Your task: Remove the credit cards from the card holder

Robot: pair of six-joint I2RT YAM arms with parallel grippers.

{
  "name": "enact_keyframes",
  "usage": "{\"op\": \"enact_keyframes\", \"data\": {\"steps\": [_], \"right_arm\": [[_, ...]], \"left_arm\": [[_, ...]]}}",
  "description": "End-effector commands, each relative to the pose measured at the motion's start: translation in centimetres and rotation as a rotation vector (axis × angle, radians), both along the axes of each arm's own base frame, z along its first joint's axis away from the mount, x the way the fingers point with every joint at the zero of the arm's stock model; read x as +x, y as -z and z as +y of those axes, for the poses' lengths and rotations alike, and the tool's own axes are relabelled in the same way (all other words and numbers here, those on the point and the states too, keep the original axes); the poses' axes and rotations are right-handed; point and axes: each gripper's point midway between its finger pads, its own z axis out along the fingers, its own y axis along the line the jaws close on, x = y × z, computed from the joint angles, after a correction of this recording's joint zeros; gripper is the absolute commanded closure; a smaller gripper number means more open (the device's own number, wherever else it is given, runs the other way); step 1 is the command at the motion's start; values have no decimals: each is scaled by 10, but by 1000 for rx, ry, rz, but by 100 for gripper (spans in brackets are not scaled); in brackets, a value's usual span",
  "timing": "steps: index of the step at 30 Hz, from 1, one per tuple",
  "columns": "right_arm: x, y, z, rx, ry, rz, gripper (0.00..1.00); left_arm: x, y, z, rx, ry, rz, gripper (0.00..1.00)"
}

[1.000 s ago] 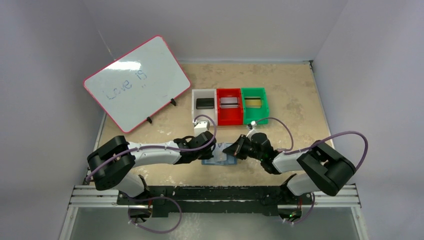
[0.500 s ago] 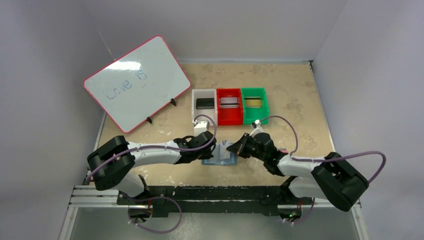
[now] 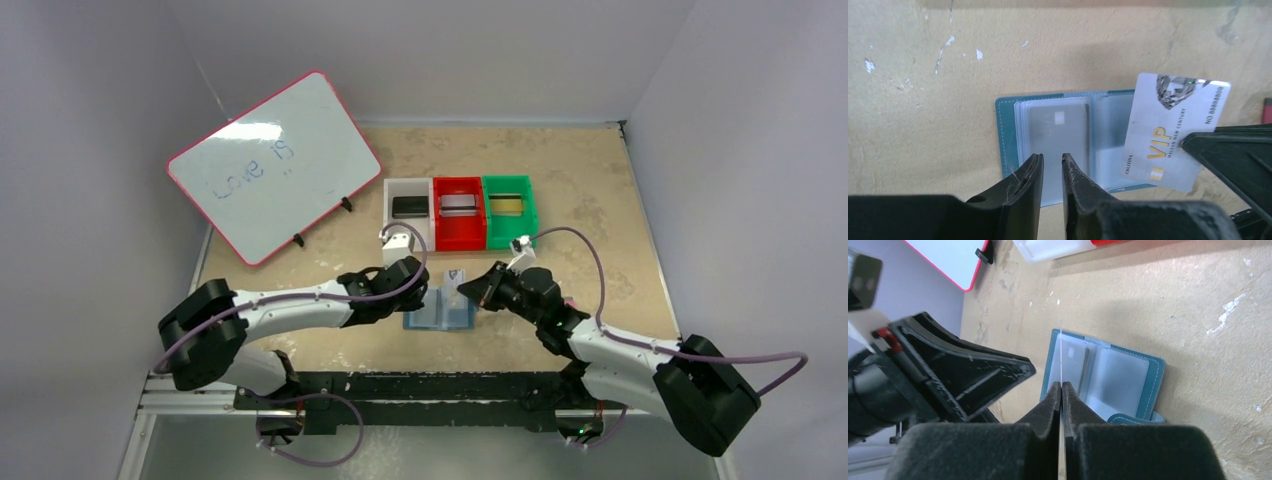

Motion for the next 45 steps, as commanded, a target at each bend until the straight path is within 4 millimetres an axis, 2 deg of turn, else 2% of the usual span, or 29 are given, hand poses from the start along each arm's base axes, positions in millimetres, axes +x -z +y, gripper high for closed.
{"op": "enact_keyframes", "data": {"steps": [1, 4, 8, 13, 18, 23, 28, 30, 37, 42, 45], "right_arm": [[7, -18, -5, -12, 3, -144, 100], [12, -36, -9, -17, 12, -255, 100], [20, -65, -14, -30, 27, -413, 100], [26, -97, -19, -83, 29, -578, 100], [32, -119, -19, -176, -3, -718, 100], [46, -138, -23, -306, 6, -829, 100], [65, -148, -24, -486, -18, -905, 100], [74, -148, -26, -563, -18, -915, 100], [104, -147, -33, -791, -8, -926, 100], [123, -144, -31, -937, -50, -951, 100], [134, -136, -22, -1007, -118, -955, 100]], "left_arm": [[22, -53, 4, -44, -56, -150, 75], [29, -73, 27, -7, -125, -221, 60], [38, -99, 66, 66, -217, -293, 48], [47, -115, 116, 110, -320, -294, 42], [51, -127, 156, 196, -393, -298, 34], [53, -138, 198, 310, -492, -305, 25], [51, -150, 245, 375, -612, -319, 21], [48, -152, 257, 375, -641, -313, 20], [48, -152, 263, 341, -673, -338, 19], [50, -147, 261, 353, -657, -317, 18], [51, -144, 260, 365, -651, -306, 18]]}}
